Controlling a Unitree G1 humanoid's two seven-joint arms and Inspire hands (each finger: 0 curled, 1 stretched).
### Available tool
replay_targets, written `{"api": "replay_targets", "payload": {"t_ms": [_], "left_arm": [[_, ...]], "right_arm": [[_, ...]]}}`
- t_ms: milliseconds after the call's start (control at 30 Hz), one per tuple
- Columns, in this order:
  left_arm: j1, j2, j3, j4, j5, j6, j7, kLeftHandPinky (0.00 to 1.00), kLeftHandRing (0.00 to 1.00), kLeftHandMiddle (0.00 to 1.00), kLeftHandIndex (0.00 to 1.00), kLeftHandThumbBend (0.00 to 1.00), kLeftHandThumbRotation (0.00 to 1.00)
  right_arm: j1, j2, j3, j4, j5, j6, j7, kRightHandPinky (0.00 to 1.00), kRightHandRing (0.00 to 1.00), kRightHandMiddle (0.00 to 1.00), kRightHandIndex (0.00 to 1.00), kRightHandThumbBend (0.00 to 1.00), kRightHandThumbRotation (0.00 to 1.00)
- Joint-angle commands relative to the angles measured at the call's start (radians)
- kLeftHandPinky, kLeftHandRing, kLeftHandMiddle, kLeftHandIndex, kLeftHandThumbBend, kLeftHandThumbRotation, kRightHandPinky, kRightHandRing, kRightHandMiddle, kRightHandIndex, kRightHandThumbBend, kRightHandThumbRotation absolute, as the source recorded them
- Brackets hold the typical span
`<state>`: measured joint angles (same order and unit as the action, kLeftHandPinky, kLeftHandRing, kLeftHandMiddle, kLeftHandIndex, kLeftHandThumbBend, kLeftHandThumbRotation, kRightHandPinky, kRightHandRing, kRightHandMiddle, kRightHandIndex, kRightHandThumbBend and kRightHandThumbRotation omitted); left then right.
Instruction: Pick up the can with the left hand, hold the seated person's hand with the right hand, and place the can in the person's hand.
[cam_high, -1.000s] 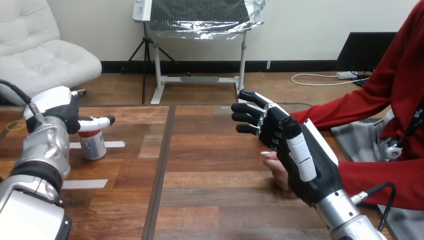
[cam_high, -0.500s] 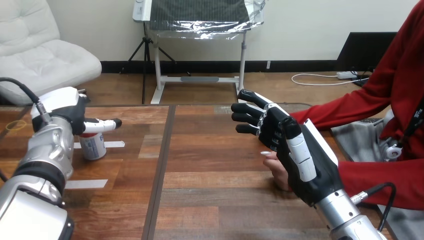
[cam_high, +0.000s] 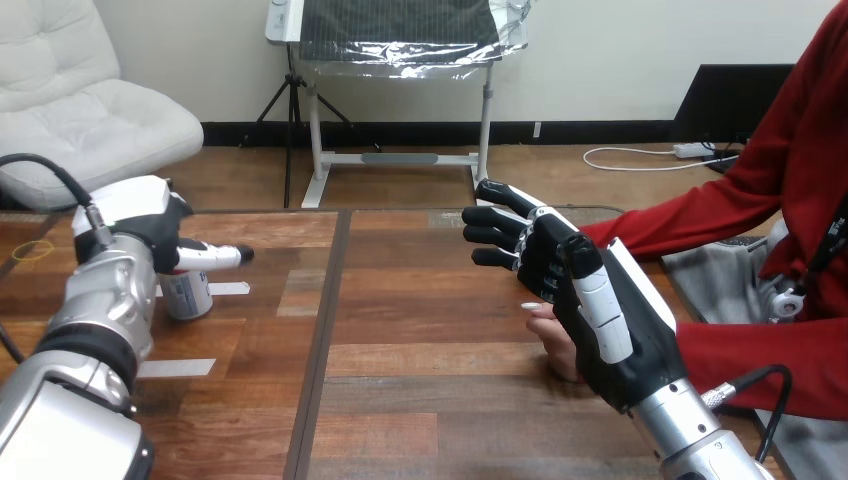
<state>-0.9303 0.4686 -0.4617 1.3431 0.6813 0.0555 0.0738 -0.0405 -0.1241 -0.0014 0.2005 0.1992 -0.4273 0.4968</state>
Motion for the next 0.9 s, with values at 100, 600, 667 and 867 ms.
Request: {"api": "replay_targets", "payload": {"t_ms": [100,600,667,867], "left_arm": [[-0.034,-0.011,-0.030,-0.014,0.023,0.007,-0.003,0.92,0.85,0.82,0.80,0.80,0.70],[-0.056,-0.017,-0.074,-0.002,0.057,0.051,-0.121,0.89,0.87,0.87,0.85,0.76,0.80],[-0.060,-0.021,-0.074,0.000,0.056,0.070,-0.144,0.87,0.88,0.88,0.86,0.76,0.81],[-0.065,-0.026,-0.078,0.001,0.051,0.097,-0.179,0.79,0.89,0.90,0.88,0.74,0.80]], "right_arm": [[-0.045,-0.005,-0.008,-0.050,0.016,-0.015,-0.005,0.82,0.85,0.84,0.88,0.76,1.00],[-0.049,-0.003,-0.009,-0.044,0.017,-0.024,-0.004,0.82,0.84,0.83,0.87,0.75,1.00],[-0.049,-0.003,-0.009,-0.046,0.018,-0.020,-0.003,0.82,0.84,0.83,0.87,0.75,1.00],[-0.050,-0.002,-0.009,-0.045,0.023,-0.018,-0.001,0.82,0.84,0.84,0.87,0.75,1.00]]}}
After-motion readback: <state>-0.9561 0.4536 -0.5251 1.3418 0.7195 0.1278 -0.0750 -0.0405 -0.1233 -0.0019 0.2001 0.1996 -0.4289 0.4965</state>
